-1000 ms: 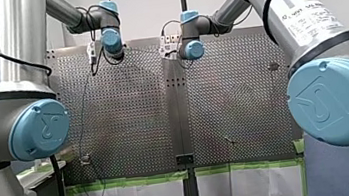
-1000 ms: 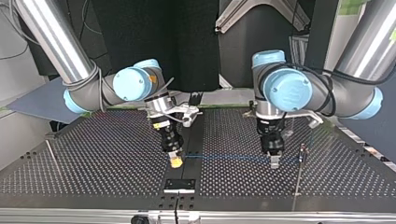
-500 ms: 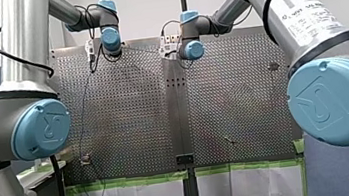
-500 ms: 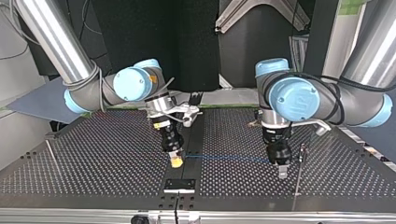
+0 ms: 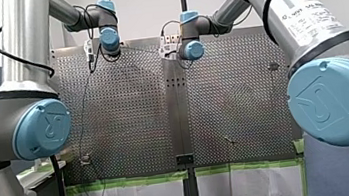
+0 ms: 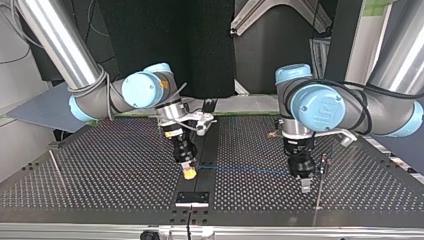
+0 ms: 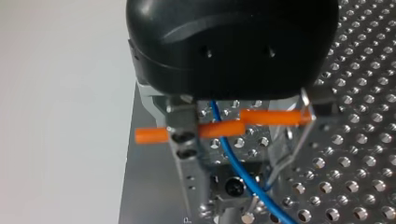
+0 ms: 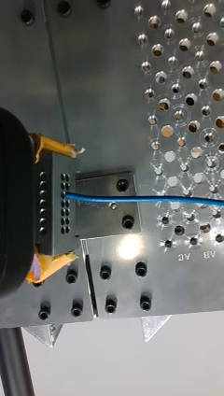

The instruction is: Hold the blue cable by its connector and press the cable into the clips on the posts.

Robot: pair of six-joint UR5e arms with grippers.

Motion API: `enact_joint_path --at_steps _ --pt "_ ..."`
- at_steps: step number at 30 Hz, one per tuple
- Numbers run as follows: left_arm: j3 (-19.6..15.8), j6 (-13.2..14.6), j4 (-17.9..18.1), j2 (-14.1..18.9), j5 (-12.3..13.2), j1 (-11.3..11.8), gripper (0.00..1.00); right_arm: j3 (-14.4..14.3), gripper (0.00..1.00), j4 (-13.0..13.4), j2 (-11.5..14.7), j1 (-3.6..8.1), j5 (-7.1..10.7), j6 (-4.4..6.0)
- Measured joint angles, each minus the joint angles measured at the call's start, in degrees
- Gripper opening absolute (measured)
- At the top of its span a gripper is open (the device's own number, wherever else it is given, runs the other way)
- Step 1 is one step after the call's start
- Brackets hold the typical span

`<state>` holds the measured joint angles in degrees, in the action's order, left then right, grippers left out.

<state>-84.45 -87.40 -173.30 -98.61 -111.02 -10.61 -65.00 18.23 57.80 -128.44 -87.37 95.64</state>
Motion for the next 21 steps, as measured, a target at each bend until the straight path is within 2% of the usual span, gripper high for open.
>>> enact_joint_path --at_steps 3,5,6,7,8,9,11,16,21 --pt "-0.01 0.03 0.3 0.02 -0.03 -0.12 1.0 0.0 0.0 -0.02 -0.03 -0.01 0.0 0.0" --pt "-0.03 -0.11 0.72 0.03 -0.08 -0.29 0.71 -0.03 0.0 -0.02 -0.04 -0.05 0.02 -0.01" --pt "-0.04 -0.25 0.96 0.03 -0.07 -0.37 0.71 -0.08 0.0 -0.02 -0.04 -0.08 0.02 -0.03" --pt "-0.05 -0.41 1.32 0.03 -0.02 -0.47 0.54 -0.11 0.0 -0.03 -0.04 -0.1 0.02 -0.04" --pt "-0.06 -0.48 1.59 0.04 0.06 -0.55 0.43 -0.15 0.0 -0.02 -0.04 -0.12 0.01 -0.05" --pt "-0.06 -0.47 1.82 0.05 0.15 -0.62 0.43 -0.2 0.0 -0.02 -0.04 -0.13 0.01 -0.07" --pt "-0.07 -0.24 2.12 0.05 0.12 -0.77 0.0 -0.26 0.0 -0.02 -0.06 -0.12 0.0 -0.08" --pt "-0.11 0.08 2.3 0.06 -1.24 -0.98 0.0 -0.29 0.0 0.04 -0.07 -0.03 0.0 -0.09" --pt "-0.15 -0.13 2.33 0.06 -1.11 -1.15 0.0 -0.33 0.0 0.05 -0.08 0.08 0.0 -0.09"
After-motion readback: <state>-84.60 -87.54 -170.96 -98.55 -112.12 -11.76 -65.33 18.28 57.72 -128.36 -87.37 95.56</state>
